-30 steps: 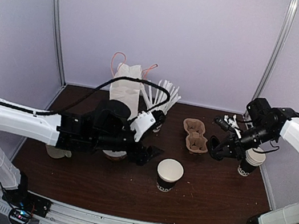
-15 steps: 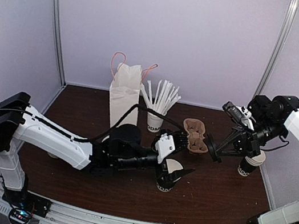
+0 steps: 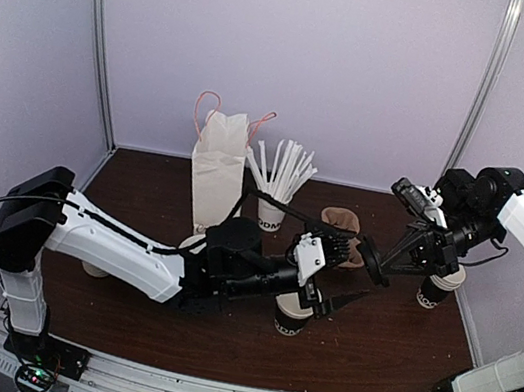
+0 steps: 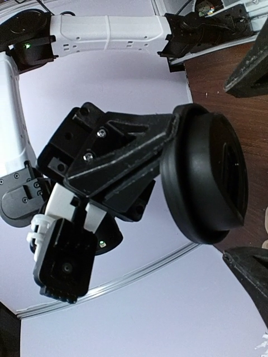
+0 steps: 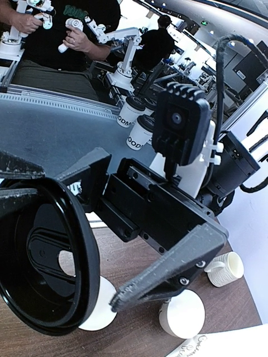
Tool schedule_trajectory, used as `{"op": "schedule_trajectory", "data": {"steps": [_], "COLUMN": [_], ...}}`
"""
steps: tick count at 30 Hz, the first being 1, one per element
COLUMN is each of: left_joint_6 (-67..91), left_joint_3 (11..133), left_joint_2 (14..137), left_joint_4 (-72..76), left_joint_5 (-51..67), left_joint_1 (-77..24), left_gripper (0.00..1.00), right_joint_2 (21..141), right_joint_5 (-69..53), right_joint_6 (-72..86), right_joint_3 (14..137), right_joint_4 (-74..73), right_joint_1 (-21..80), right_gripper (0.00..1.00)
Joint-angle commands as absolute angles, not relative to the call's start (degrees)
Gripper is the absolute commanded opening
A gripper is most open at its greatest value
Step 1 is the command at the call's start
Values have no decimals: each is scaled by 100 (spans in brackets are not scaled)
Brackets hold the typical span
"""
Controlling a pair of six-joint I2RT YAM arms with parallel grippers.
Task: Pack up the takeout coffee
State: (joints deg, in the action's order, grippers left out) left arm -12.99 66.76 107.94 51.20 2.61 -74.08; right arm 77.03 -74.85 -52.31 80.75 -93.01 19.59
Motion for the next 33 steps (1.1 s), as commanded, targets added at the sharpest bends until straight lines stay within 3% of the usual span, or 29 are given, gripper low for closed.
{"op": "schedule_trajectory", "data": {"steps": [1, 10, 17, 23, 27, 33], "left_joint_6": [-1379, -1392, -1374, -1214, -1050, -750], "left_joint_3": [6966, 7354, 7343, 7233, 6968, 6673], "left_joint_2": [10982, 11302, 11337, 11177, 10885, 10108], "left_joint_4": [5494, 5663, 5889, 5816, 5623, 4377], "left_joint_5": [272, -489, -615, -682, -916, -1354], "left_joint_1": [-7470, -7540, -7544, -7547, -7543, -7549], "left_gripper": [97, 97, 89, 84, 84, 84], "right_joint_2": [7638, 7620, 7569, 7575, 7561, 7149], "right_joint_5": [-7873, -7986, -7981, -7814, -7470, -6760], "right_joint_6": [-5447, -5406, -5267, -5026, -4915, -4219], "right_joint_3": [8211, 8189, 8069, 7981, 8119, 8276], "right_joint_4": [-9324, -9271, -9082, -8746, -8684, -7971], "right_joint_1": [1995, 1988, 1992, 1986, 1980, 1883], "right_gripper": [4, 4, 4, 10, 28, 40]}}
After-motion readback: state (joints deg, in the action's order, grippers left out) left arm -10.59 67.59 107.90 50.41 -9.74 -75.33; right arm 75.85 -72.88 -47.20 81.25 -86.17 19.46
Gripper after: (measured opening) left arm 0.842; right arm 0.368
